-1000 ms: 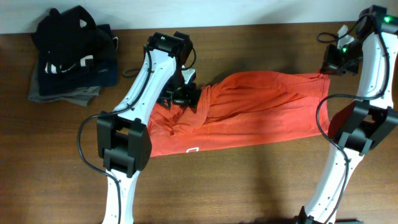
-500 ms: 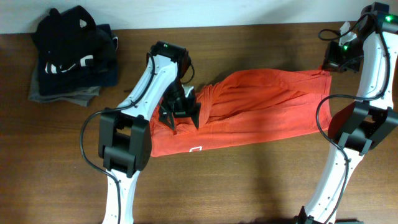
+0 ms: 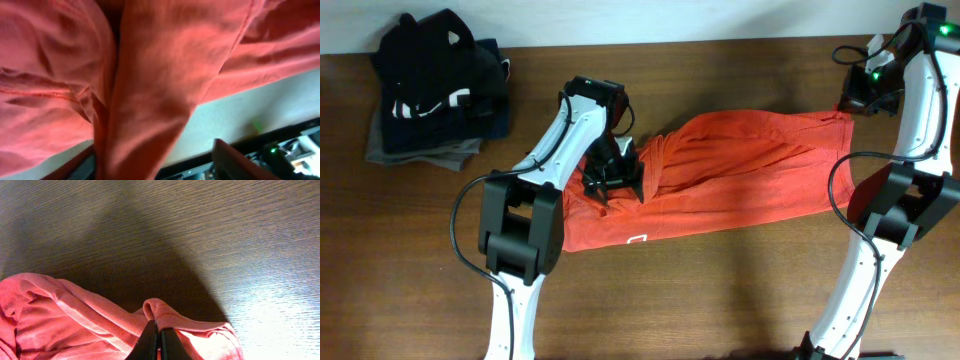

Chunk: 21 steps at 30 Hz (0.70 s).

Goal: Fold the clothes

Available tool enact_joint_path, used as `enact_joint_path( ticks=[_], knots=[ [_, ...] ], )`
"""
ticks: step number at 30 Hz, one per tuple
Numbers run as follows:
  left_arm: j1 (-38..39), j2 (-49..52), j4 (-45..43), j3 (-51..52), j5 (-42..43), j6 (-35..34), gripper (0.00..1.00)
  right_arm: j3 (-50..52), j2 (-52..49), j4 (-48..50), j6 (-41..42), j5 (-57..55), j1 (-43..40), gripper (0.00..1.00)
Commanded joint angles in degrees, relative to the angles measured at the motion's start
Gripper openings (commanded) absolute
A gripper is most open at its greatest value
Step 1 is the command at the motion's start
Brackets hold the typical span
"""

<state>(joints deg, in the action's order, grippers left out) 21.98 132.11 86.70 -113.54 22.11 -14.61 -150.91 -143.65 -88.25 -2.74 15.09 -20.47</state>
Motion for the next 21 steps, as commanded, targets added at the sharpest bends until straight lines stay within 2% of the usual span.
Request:
enact_joint_path(
  ticks=[1, 5, 6, 12, 15, 21],
  knots=[
    [-1.0, -0.5, -0.4, 0.2, 0.6, -1.0, 0.50, -1.3, 0.0, 0.2, 0.3, 0.9, 0.3, 0.04],
    [-1.4, -0.5, -0.4, 0.2, -0.2, -1.0, 0.06, -2.1, 0.0, 0.4, 0.3, 0.9, 0.2, 0.04],
    [-1.4, -0.5, -0.3, 0.2, -1.1, -1.1, 0.01, -2.4, 0.0, 0.4, 0.3, 0.9, 0.2, 0.04],
    [-4.4, -0.6, 2.7, 0.1, -7.0, -1.2, 0.01, -4.4, 0.0, 1.0, 0.3, -4.5, 0.1, 0.04],
    [-7.1, -0.6, 3.8, 0.1, -8.1, -1.2, 0.01, -4.3, 0.0, 1.3, 0.3, -8.5, 0.1, 0.04],
    [-13.4, -0.6, 4.1, -0.2, -8.5, -1.2, 0.01, -4.3, 0.0, 2.1, 0.3, -8.5, 0.1, 0.05]
  ],
)
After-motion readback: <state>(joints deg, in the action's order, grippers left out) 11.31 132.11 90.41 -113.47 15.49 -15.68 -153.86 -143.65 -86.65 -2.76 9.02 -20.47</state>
